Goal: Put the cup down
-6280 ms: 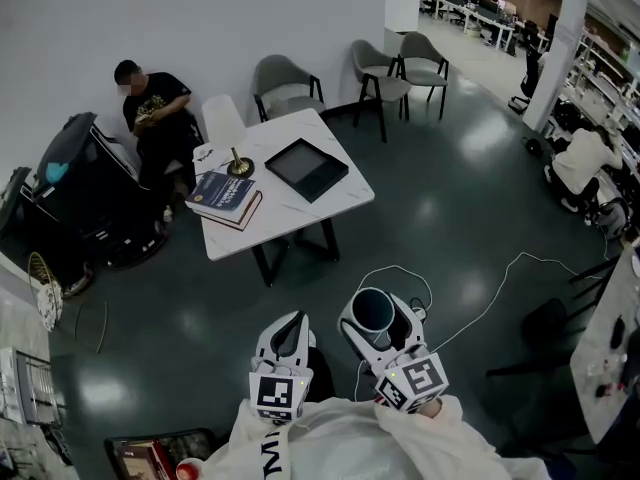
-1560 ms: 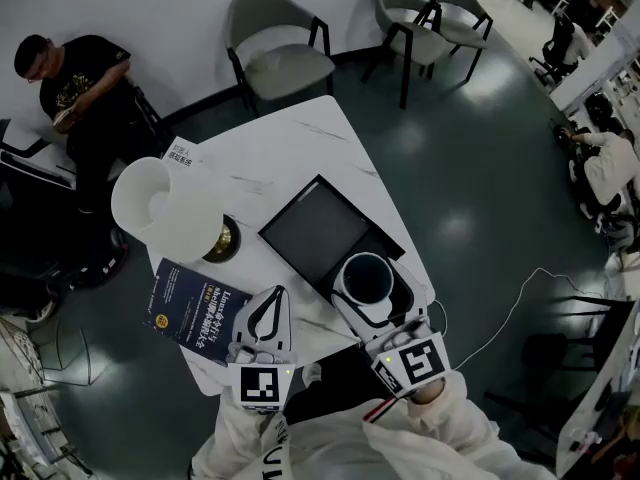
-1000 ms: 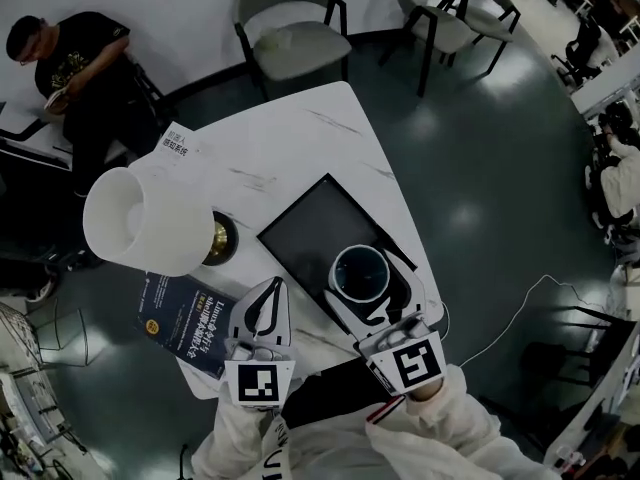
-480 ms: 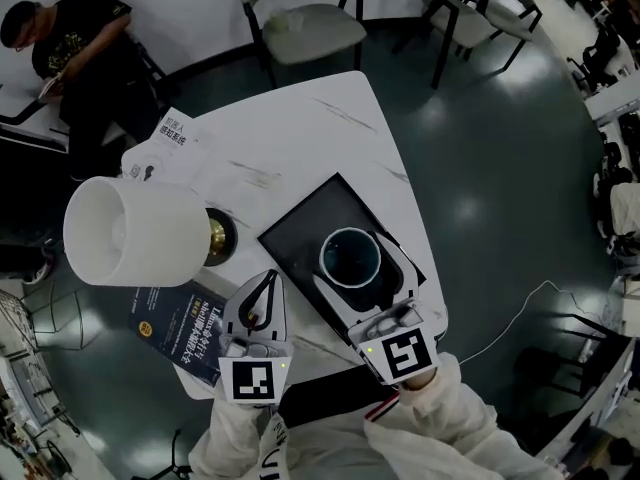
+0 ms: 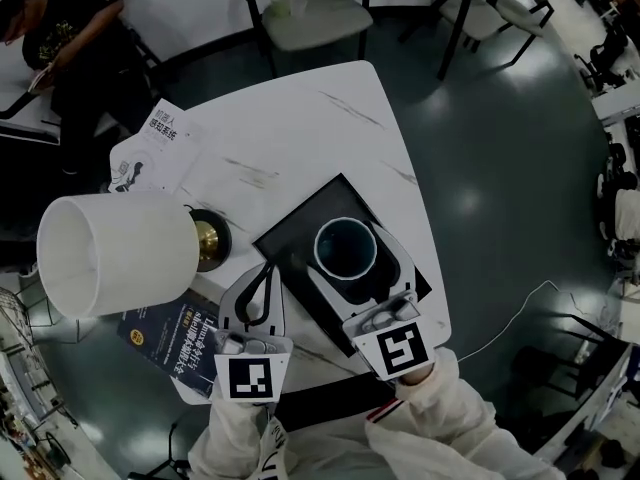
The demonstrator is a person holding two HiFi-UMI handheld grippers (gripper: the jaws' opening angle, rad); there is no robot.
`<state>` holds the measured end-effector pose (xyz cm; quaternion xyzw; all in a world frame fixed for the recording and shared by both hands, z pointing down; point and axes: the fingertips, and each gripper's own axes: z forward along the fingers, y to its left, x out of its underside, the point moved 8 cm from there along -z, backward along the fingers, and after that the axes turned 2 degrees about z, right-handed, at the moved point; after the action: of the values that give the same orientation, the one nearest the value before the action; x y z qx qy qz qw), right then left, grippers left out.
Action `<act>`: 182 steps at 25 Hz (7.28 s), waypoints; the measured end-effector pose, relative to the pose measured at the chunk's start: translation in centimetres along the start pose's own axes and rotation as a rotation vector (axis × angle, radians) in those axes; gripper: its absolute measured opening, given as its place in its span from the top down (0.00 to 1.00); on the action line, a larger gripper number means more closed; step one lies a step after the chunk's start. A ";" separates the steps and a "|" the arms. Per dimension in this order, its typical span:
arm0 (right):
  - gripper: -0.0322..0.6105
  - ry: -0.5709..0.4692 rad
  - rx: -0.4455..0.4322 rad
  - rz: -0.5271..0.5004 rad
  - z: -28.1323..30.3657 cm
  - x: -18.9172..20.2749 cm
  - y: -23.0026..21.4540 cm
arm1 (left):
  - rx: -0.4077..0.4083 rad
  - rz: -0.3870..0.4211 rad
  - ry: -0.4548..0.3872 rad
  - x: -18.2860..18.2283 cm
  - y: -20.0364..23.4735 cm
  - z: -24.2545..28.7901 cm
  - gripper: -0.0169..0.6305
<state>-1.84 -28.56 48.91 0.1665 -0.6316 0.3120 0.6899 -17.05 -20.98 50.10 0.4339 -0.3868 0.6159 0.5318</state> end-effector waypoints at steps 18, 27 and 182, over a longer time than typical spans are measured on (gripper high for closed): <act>0.34 0.025 -0.030 0.006 4.0 4.4 -1.0 | -0.053 -0.035 0.035 3.4 1.2 3.1 0.95; 0.34 0.048 -0.045 -0.012 5.8 5.7 -1.5 | -0.059 -0.057 0.030 3.6 1.5 4.0 0.96; 0.94 -0.069 0.213 -0.071 -28.6 -7.5 23.1 | 0.116 0.127 -0.193 -4.4 -6.3 -33.5 0.95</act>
<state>5.25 4.90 33.57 0.2716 -0.6118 0.3469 0.6569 -14.68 9.91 35.21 0.4958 -0.4267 0.6251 0.4258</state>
